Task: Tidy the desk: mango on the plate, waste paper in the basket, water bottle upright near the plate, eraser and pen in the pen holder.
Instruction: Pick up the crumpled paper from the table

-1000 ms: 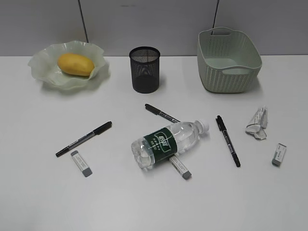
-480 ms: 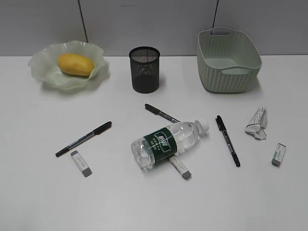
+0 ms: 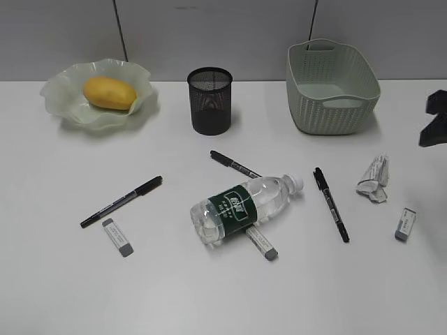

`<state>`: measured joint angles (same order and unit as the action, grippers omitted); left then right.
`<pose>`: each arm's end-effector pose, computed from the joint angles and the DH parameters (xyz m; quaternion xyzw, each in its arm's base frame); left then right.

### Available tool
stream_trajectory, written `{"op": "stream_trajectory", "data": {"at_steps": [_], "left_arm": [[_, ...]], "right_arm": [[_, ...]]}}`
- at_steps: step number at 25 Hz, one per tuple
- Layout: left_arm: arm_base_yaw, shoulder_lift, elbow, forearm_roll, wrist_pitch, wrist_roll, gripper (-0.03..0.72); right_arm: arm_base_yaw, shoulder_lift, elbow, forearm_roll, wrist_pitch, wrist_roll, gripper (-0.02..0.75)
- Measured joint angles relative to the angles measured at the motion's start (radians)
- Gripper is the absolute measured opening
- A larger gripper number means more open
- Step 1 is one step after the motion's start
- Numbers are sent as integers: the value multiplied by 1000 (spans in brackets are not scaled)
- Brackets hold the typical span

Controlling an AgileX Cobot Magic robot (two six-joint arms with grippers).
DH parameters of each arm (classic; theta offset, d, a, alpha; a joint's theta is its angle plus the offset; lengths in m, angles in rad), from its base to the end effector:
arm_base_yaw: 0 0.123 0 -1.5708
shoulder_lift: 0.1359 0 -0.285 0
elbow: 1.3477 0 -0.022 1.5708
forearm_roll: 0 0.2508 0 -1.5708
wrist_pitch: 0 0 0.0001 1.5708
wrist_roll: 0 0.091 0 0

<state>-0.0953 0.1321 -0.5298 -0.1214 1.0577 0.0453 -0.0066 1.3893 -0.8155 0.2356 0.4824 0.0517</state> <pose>0.0120 -0.0108 0.2859 0.0607 0.8743 -0.0726 0.4760 0.2710 0.0081 0.2358 0.1109 0.9456 0.0895 0.2924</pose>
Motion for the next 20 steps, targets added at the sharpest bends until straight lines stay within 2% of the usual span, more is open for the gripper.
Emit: {"op": "stream_trajectory", "data": {"at_steps": [5, 16, 20], "left_arm": [[0, 0, 0, 0, 1, 0, 498], [0, 0, 0, 0, 3, 0, 498], [0, 0, 0, 0, 3, 0, 498]], "right_arm": [[5, 228, -105, 84, 14, 1, 438], [61, 526, -300, 86, 0, 22, 437], [61, 594, -334, 60, -4, 84, 384]]}}
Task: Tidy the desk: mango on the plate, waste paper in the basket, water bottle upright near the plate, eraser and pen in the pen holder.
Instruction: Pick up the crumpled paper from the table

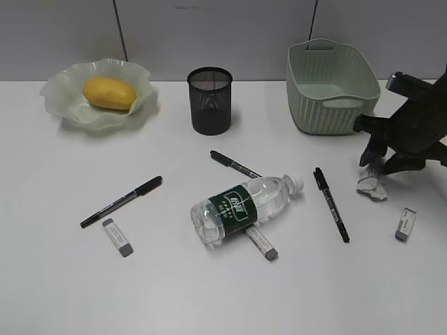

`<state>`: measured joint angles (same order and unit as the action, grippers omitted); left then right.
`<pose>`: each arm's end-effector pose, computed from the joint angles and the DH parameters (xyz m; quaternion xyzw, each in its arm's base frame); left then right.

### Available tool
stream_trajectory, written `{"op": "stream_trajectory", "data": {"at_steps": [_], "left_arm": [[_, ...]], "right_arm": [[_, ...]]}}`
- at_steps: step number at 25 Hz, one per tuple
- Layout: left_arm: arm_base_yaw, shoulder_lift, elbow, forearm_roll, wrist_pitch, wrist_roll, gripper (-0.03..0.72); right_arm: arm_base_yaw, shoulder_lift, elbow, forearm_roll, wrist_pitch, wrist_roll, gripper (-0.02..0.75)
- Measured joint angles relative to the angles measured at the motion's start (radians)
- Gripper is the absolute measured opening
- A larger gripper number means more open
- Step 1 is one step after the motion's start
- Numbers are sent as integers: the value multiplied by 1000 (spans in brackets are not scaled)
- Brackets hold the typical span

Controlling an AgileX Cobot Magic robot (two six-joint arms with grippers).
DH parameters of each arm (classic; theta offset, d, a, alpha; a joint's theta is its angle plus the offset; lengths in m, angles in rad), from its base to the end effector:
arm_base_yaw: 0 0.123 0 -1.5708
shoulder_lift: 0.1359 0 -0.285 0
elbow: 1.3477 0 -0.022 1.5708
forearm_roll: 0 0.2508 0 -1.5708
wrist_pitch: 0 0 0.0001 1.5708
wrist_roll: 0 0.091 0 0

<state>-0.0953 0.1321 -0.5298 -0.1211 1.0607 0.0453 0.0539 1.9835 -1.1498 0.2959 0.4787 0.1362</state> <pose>0.0118 -0.0108 0.2857 0.0609 0.8751 -0.0724 0.4747 0.3784 0.0327 0.1277 0.1572 0.9687 0.1051 0.1608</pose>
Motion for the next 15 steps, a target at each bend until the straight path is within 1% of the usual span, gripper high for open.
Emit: {"op": "stream_trajectory", "data": {"at_steps": [2, 4, 6, 8, 10, 15], "left_arm": [[0, 0, 0, 0, 0, 0, 498], [0, 0, 0, 0, 0, 0, 498], [0, 0, 0, 0, 0, 0, 498], [0, 0, 0, 0, 0, 0, 498], [0, 0, 0, 0, 0, 0, 498], [0, 0, 0, 0, 0, 0, 491]], "right_arm": [[0, 18, -2, -5, -2, 9, 332], [0, 20, -2, -6, -2, 14, 251], [0, 20, -6, -6, -2, 14, 132], [0, 20, -17, -8, 11, 14, 54], [0, 16, -30, -10, 37, 13, 52], [1, -45, -112, -14, 190, -16, 52]]}}
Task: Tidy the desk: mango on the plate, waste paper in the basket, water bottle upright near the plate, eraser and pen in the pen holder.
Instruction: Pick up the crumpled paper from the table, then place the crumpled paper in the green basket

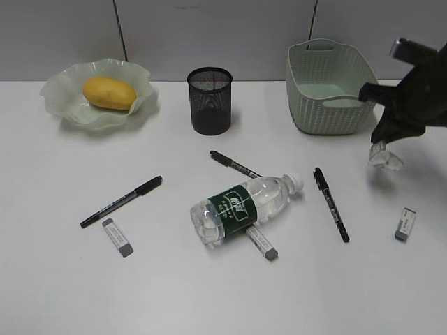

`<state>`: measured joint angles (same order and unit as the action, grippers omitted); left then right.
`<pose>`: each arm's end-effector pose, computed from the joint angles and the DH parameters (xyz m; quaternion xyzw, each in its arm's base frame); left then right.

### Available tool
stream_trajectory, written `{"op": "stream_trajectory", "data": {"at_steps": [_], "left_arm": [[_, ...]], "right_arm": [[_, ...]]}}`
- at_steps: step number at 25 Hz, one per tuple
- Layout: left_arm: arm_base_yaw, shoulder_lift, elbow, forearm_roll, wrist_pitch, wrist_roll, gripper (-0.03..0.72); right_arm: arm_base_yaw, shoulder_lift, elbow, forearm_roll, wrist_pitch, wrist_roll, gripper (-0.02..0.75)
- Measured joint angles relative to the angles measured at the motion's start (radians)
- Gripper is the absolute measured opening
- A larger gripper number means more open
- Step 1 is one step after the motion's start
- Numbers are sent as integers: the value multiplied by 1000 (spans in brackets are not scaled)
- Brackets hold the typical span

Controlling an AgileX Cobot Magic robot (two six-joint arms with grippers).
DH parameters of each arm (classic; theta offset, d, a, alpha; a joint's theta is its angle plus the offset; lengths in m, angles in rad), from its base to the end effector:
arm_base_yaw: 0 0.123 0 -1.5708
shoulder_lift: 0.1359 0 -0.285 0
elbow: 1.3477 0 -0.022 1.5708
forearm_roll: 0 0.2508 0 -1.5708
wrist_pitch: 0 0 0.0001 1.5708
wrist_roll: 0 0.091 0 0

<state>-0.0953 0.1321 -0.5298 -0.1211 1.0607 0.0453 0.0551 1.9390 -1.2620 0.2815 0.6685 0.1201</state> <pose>0.0118 -0.0108 0.2857 0.0609 0.8751 -0.0724 0.4747 0.3860 0.0370 0.1666 0.1269 0.9744 0.1161 0.1445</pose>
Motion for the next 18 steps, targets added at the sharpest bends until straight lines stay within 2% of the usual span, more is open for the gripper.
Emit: {"op": "stream_trajectory", "data": {"at_steps": [3, 6, 10, 14, 18], "left_arm": [[0, 0, 0, 1, 0, 0, 488], [0, 0, 0, 1, 0, 0, 486], [0, 0, 0, 1, 0, 0, 480], [0, 0, 0, 1, 0, 0, 477], [0, 0, 0, 1, 0, 0, 470]], "right_arm": [[0, -51, -77, 0, 57, -16, 52], [0, -79, -177, 0, 41, -18, 52], [1, -80, -267, 19, -127, -19, 51], [1, -49, -277, 84, -311, -20, 51], [2, 28, -277, 151, -406, -20, 51]]}}
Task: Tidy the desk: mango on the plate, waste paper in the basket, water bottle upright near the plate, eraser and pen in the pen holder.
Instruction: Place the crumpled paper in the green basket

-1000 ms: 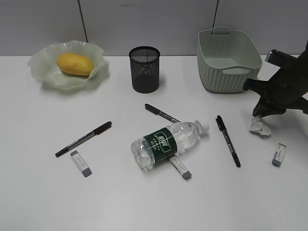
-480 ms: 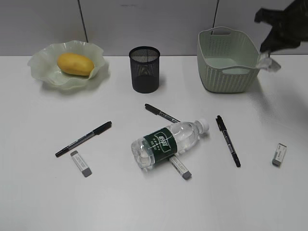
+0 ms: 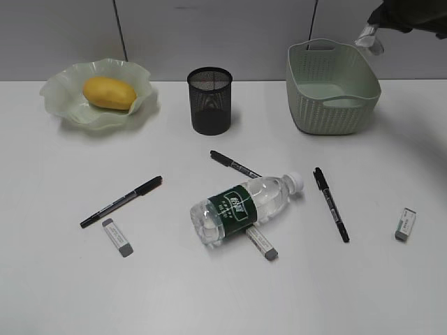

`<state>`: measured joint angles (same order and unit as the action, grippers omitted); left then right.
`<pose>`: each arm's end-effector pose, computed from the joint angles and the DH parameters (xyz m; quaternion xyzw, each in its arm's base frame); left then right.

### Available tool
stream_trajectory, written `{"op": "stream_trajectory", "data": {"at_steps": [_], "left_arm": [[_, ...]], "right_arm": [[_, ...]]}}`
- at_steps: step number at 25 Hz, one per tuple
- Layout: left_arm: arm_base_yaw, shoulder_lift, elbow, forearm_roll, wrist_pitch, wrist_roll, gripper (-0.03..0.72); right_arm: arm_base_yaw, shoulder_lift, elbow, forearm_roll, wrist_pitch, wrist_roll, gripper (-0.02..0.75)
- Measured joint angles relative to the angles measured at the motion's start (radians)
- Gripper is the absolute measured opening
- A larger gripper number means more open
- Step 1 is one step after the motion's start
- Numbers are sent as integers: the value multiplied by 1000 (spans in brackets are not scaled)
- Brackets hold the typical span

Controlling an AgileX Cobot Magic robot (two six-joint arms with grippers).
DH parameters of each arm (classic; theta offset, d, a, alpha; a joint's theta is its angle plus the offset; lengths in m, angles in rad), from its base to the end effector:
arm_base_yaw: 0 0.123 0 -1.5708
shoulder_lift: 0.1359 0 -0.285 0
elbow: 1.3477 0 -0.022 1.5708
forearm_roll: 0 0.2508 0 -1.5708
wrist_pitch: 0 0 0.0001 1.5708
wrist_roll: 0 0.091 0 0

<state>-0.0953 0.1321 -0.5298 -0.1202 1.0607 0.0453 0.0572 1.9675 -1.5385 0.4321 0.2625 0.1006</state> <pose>0.0118 -0.0107 0.2857 0.0609 0.8751 -0.0720 0.4747 0.4626 0.0364 0.2555 0.1762 0.8613 0.1808 0.4410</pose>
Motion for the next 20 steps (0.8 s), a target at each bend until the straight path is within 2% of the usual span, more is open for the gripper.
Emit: {"op": "stream_trajectory", "data": {"at_steps": [3, 5, 6, 10, 12, 15, 20], "left_arm": [[0, 0, 0, 0, 0, 0, 467], [0, 0, 0, 0, 0, 0, 466], [0, 0, 0, 0, 0, 0, 466], [0, 0, 0, 0, 0, 0, 463], [0, 0, 0, 0, 0, 0, 461], [0, 0, 0, 0, 0, 0, 461], [0, 0, 0, 0, 0, 0, 460]], "right_arm": [[12, 66, 0, 27, -42, 0, 55], [27, 105, 0, 29, -71, 0, 104], [35, 123, 0, 29, -85, 0, 148], [57, 144, 0, 28, -119, -2, 455], [62, 144, -10, 23, -120, -4, 559], [62, 132, -44, -24, -53, -14, 577], [62, 42, -128, -101, 153, -58, 528]]}}
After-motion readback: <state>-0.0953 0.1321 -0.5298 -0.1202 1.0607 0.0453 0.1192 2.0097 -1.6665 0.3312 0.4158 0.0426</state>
